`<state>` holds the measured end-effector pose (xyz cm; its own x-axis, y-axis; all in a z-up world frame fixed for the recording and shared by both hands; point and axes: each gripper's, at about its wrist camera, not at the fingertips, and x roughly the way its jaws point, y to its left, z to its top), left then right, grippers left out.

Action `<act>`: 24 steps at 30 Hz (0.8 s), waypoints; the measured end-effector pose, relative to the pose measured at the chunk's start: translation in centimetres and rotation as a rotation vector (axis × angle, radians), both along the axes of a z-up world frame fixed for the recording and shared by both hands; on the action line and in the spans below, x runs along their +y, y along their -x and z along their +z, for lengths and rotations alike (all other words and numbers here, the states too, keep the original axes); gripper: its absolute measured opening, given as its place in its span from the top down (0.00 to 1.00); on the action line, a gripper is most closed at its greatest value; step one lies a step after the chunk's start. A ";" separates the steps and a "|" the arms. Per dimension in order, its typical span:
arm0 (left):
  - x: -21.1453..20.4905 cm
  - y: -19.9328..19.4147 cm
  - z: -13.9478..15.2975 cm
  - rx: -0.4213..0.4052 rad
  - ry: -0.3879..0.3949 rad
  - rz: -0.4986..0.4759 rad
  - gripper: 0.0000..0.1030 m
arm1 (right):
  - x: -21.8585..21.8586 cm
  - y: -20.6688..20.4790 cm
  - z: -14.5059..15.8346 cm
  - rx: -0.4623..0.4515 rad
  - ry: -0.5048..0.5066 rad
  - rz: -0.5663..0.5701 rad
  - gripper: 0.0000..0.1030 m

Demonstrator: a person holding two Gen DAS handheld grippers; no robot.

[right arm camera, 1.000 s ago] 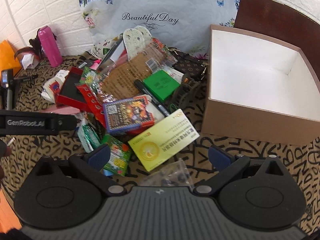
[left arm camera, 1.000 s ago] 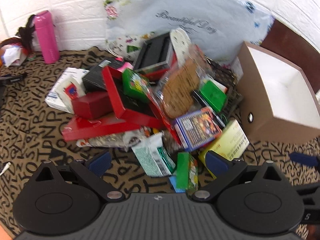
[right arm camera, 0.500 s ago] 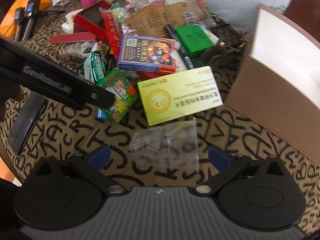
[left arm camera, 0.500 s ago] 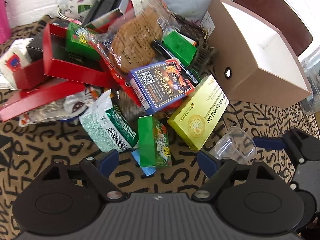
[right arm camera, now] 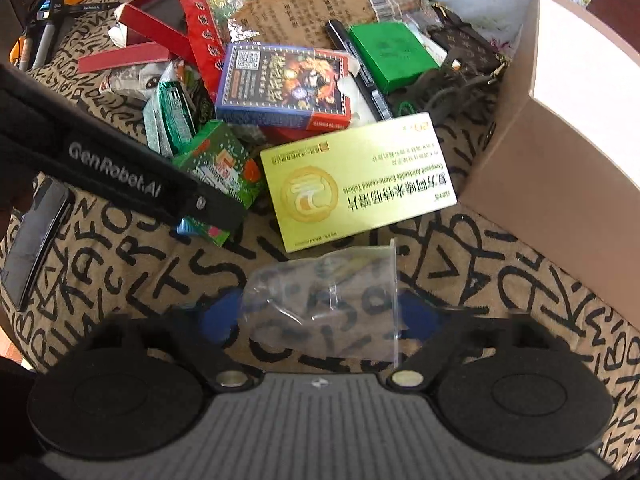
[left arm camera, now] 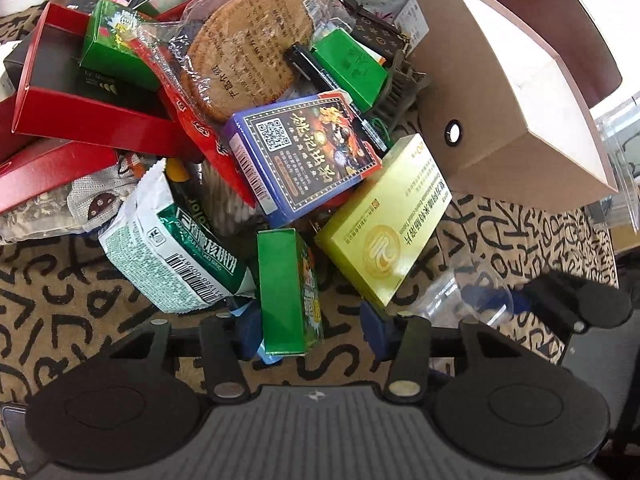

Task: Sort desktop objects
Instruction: 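Reach the left gripper down and grasp the small green box, then carry the green box with the left gripper into the cardboard box and release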

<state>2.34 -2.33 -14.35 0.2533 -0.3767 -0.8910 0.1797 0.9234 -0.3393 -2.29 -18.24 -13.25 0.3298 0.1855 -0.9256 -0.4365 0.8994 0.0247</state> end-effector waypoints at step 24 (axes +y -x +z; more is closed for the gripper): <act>0.4 4.2 5.5 -0.183 0.061 -0.012 0.81 | -1.5 4.8 4.3 -0.167 -0.116 -0.017 0.94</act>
<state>-1.84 -1.94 -8.83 0.4042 -0.4331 -0.8056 0.2549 0.8992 -0.3555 -7.06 -19.77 -8.95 0.4806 0.2809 -0.8308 -0.4283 0.9018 0.0571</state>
